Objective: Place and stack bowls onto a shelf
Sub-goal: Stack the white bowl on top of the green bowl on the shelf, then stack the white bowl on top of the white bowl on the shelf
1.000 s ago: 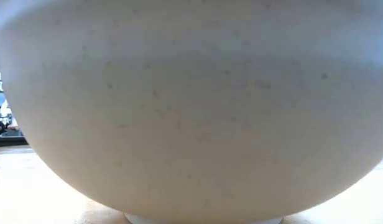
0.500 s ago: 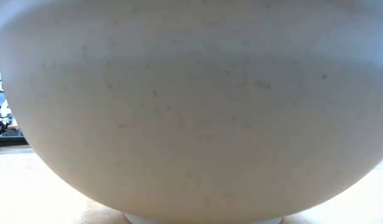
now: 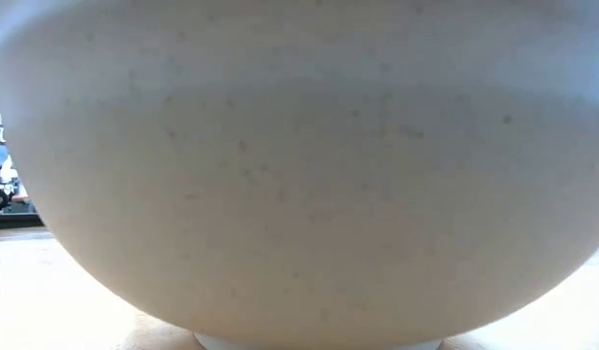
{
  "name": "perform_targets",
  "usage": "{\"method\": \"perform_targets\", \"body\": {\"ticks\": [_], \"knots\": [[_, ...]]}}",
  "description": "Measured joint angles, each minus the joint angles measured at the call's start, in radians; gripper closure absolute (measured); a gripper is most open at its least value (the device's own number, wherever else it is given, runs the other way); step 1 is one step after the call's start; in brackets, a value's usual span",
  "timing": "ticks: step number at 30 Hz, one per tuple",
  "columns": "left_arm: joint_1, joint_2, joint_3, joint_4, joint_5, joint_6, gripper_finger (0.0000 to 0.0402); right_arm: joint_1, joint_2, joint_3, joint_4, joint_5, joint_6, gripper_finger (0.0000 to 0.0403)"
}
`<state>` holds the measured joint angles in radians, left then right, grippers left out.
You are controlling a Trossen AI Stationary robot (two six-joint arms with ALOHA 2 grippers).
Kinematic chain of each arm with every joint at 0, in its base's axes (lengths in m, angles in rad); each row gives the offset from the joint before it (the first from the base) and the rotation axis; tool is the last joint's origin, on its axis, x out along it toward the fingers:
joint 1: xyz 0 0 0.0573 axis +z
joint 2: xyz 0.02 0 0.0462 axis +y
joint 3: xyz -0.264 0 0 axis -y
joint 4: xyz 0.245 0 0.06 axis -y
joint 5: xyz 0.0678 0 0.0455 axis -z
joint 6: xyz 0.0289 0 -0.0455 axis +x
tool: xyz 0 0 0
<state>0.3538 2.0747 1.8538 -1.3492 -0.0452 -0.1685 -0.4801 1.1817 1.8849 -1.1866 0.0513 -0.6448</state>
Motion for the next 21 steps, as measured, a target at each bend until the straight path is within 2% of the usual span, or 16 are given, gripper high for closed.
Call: {"method": "perform_targets", "body": {"ticks": [5, 10, 14, 21], "knots": [[0.003, -0.01, 0.017, -0.024, 0.001, 0.008, 0.04, 0.0, 0.0, 0.0, 0.0, 0.0, -0.007, 0.0236], [0.0, -0.073, 0.103, -0.089, 0.047, 0.004, 0.04, 0.0, 0.0, 0.0, 0.0, 0.0, -0.027, 0.0236], [-0.021, -0.174, 0.167, -0.085, 0.097, -0.045, 0.04, 0.0, 0.0, 0.0, -0.006, 0.0, -0.027, 0.0236], [-0.092, -0.379, 0.184, -0.079, 0.098, -0.076, 0.0387, 0.0, -0.006, 0.0, -0.044, 0.0, -0.032, 0.0236]]}}
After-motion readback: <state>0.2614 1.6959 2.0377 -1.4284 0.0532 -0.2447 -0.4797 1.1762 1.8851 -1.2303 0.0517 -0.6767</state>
